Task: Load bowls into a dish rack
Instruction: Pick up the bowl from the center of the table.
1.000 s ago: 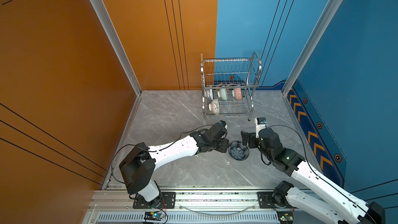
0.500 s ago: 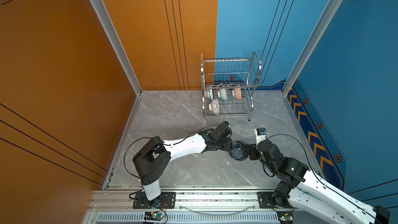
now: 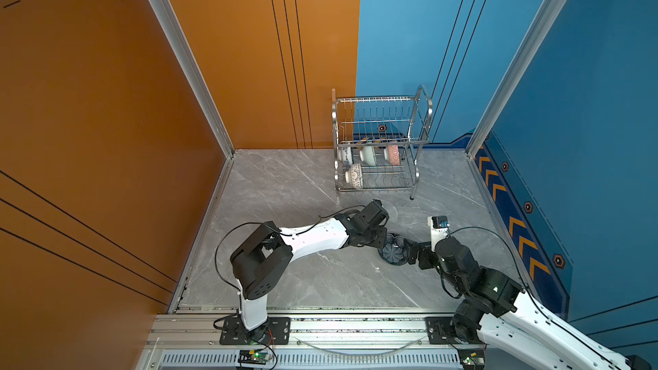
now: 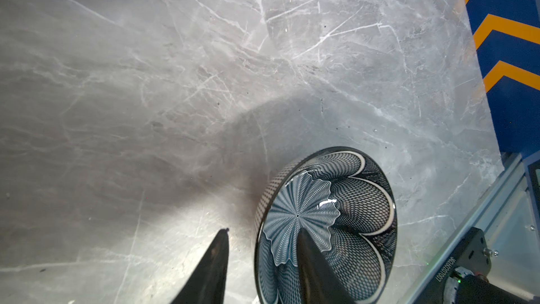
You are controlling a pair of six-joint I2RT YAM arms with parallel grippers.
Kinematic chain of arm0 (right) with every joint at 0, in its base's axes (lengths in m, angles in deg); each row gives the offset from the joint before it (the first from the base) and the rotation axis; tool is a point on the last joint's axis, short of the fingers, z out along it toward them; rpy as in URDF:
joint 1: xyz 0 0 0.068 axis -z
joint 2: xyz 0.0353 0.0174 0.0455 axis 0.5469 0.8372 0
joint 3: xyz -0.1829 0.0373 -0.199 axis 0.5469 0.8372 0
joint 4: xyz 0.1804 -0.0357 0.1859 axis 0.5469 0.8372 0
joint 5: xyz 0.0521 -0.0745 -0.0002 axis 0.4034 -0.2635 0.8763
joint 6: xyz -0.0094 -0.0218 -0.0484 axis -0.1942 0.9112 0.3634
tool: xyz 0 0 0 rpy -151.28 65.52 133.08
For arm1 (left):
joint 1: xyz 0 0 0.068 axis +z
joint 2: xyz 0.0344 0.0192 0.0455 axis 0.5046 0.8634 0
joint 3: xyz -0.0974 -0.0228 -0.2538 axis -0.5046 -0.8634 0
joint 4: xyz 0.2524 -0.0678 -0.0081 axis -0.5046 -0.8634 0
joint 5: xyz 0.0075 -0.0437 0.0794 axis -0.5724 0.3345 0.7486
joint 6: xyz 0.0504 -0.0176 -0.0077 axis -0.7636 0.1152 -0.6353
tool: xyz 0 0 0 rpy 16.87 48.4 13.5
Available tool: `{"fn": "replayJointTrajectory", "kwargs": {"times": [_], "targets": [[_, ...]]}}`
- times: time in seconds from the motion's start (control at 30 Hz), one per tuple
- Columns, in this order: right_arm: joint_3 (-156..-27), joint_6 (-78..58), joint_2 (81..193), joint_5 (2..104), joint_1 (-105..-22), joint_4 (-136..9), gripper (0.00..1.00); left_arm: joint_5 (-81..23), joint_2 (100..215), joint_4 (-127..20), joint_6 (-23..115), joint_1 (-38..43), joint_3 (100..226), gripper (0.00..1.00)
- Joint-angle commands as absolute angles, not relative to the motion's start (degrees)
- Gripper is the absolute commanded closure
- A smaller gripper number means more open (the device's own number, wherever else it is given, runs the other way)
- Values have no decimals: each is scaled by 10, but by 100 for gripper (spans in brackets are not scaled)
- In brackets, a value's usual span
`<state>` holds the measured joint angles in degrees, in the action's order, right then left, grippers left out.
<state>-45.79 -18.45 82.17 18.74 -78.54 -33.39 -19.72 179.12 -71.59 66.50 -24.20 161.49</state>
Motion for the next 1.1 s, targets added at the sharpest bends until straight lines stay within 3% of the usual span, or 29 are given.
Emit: {"fn": "replayJointTrajectory", "kwargs": {"times": [0.0, 1.07], "targets": [[-467, -167, 825, 194, -779, -309, 0, -213, 1809, -731, 670, -250, 1636, 60], [-452, -169, 769, 237, -772, -283, 0, -214, 1879, -769, 658, -257, 1704, 69]]}}
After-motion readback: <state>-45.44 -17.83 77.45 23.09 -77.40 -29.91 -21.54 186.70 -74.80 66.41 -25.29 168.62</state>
